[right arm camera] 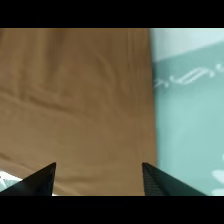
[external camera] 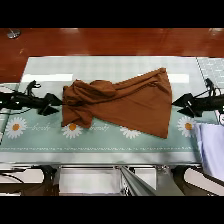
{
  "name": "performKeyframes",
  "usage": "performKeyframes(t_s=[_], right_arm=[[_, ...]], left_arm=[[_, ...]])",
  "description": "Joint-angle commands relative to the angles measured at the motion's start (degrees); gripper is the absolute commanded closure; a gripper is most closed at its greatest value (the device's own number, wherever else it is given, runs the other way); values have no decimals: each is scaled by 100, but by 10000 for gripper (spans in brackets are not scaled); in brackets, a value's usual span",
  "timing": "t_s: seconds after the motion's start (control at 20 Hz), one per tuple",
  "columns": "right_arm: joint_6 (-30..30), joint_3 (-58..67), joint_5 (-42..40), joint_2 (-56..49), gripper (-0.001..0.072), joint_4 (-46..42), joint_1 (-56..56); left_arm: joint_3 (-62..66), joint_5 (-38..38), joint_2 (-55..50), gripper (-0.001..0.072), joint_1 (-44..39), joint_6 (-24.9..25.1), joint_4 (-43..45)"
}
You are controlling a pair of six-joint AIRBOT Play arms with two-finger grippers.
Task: Fold the shirts.
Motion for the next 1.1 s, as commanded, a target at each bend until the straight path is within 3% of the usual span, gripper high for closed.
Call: performKeyframes(t_s=[0.0, 0.15, 0.2, 0.25, 0.3, 0.7, 0.85, 1.05], right_arm=[[-111, -610, -9, 457, 96, 153, -28], [205, -612, 225, 575, 96, -256, -26], [407, -610, 304, 575, 96, -640, -28], [643, -610, 420, 575, 96, -1095, -28], [767, -612, 557, 575, 95, -1427, -26], [898, -1362, 802, 568, 96, -1554, 247], [925, -1425, 442, 527, 96, -1349, 813], [946, -1425, -382, 94, 96, -393, 1298]], left_arm=[[-157, 188, -125, 7, -492, 247, -114], [-153, 205, -175, 16, -999, 295, -116], [-153, 164, -173, 171, -1099, 402, -116], [-153, 35, -173, 577, -1147, 573, -116], [-144, -94, -173, 677, -1165, 713, -142], [164, -374, -122, 676, -1165, 769, -505], [208, -361, -122, 676, -1165, 772, -632], [208, -396, -118, 676, -1165, 754, -636]])
